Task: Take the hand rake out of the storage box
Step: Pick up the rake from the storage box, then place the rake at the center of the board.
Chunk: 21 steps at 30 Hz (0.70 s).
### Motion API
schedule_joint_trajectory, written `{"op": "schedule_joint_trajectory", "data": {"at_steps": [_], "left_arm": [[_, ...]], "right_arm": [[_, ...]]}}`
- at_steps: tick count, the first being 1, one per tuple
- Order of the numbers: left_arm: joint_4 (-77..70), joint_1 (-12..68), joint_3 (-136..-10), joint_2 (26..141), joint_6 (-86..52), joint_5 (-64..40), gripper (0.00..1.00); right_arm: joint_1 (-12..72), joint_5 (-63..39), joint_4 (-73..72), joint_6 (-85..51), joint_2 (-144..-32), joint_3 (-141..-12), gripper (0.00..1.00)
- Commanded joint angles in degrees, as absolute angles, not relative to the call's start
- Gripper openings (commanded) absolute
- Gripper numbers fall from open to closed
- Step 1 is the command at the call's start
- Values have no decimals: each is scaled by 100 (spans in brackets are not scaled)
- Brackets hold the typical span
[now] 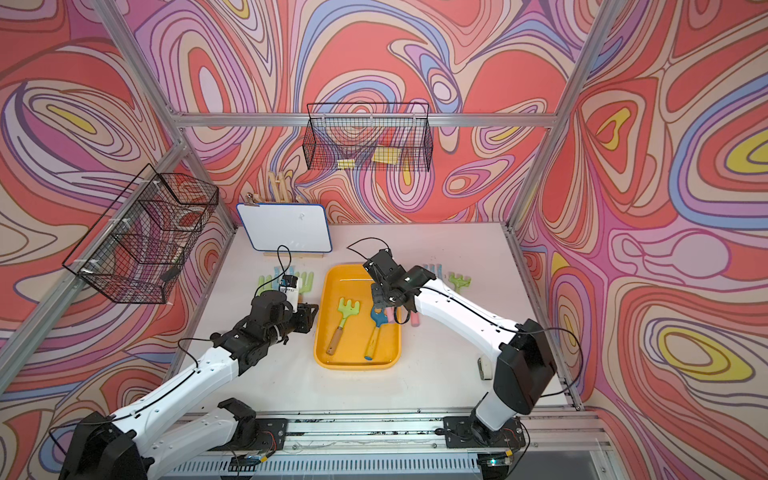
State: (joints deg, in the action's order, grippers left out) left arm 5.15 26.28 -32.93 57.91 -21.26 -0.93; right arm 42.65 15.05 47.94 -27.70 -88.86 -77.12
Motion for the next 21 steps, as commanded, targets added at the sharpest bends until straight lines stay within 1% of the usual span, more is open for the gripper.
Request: {"op": "schedule_joint_trajectory", "data": {"at_steps": [1,7,16,21], "left_arm": [[614,2647,-3404,5820,-2148,-246,41],[603,2650,-3424,5847,-2171,-321,41],[541,2647,-3453,5974,-2204,-471,41],[525,2653,-3477,6085,-2224,-535,41]], "right_arm": [[4193,1964,5049,-3110,-8282,-7278,19],[4155,1939,5311,-3598,-7456,-6439,20],[4156,1637,5467,-4252,-7132,-5382,20],[4153,1631,5491,-4411,-6945,-5036,20]]}}
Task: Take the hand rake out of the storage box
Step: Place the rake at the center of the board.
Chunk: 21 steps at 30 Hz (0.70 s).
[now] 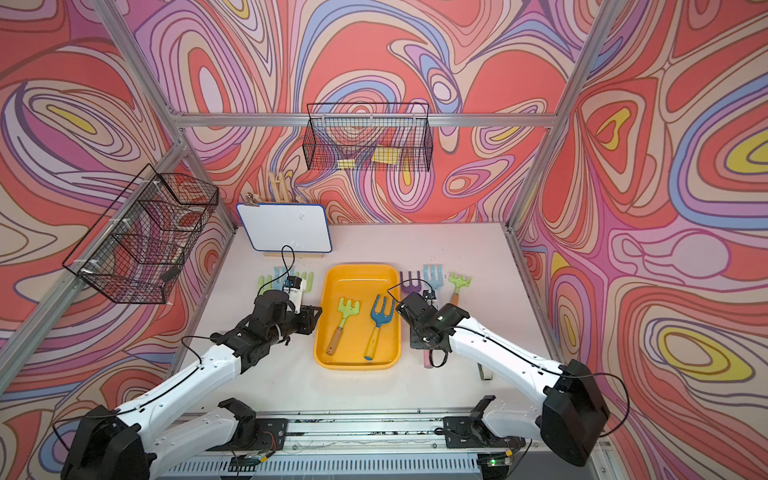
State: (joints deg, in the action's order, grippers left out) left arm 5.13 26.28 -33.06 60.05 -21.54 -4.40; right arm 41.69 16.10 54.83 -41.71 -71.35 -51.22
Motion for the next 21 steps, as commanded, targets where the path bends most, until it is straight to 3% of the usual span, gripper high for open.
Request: {"op": "schedule_joint_trajectory", "data": {"at_steps": [1,21], "left_arm": [[527,2654,-3474,6112,-2224,-540,41],[606,2664,-3714,6745,-2224,-784,40]], "right_arm": [[4153,1630,5486,-4434,-6922,-4981,20],[4066,1109,4679,-4286,-7915,-4348,20]]}}
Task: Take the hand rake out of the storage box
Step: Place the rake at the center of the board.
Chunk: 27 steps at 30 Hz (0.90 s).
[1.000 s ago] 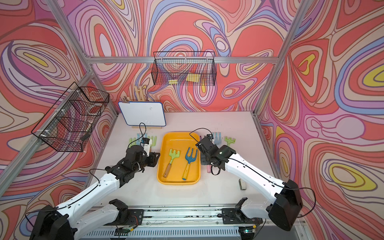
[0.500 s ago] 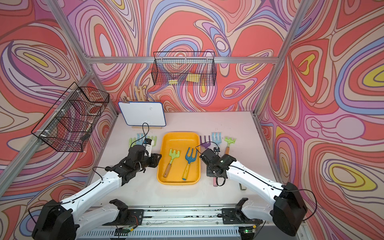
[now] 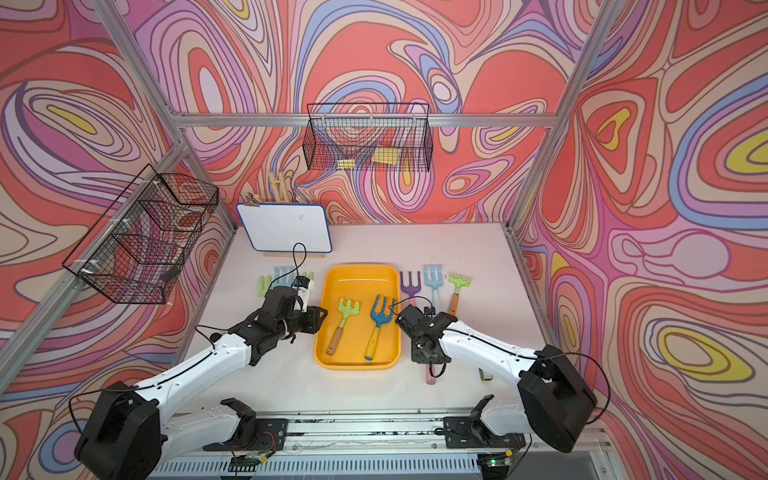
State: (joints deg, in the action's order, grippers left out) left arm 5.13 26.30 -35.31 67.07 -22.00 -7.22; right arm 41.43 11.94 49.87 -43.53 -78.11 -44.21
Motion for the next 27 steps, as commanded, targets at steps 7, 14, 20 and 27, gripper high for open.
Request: {"op": "schedule_joint_trajectory", "data": {"at_steps": [7,14,20,27], "left_arm": [[670,2687,-3756,6806,-2192,-725,40],[841,2729,-3923,7056,-2148,-657,41],[1063,2851,-4140,7271,-2113,-498,43],[1753,3384,-4708,7765,-1901,198,50]], "right_arm": [[3905,997,4339,-4181,-8191,-4213,22],[3871,992,4289,-4141,-8124,-4170,40],[3866,1109,4448,-4169,-7659,-4153,50],[3867,1564,4726,-4081,-6472,-4363,71]]}}
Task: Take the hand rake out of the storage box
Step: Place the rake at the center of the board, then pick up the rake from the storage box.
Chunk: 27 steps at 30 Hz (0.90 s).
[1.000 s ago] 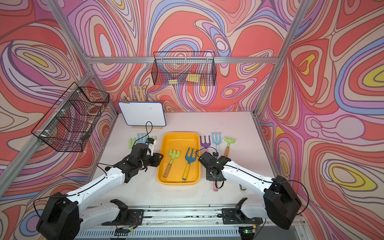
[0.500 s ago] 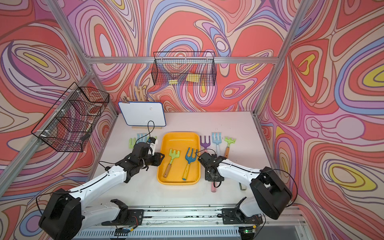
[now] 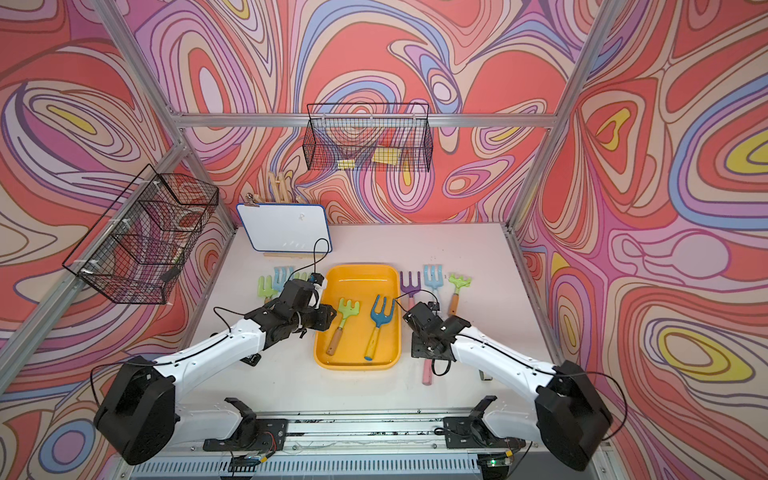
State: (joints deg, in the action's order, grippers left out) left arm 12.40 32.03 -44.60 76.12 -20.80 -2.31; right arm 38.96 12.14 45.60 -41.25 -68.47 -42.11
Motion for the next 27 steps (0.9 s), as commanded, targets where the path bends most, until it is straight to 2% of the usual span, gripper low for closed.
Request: {"op": "schedule_joint_trajectory", "data": {"at_steps": [1,11,27], "left_arm": [[1848,3453,-4786,7824,-1886,299,50],[2924,4028,-5486,8507,-1750,1156,54],[3250,4342,-5836,9321,-1951,1299,57]], "right_arm": [[3867,1630,4741,-4039,-6333,-4390,72],[3766,1934,4542,-3642,-5573,-4474,76],[3498,1573,4069,-3289,-5480,-4201,77]]}}
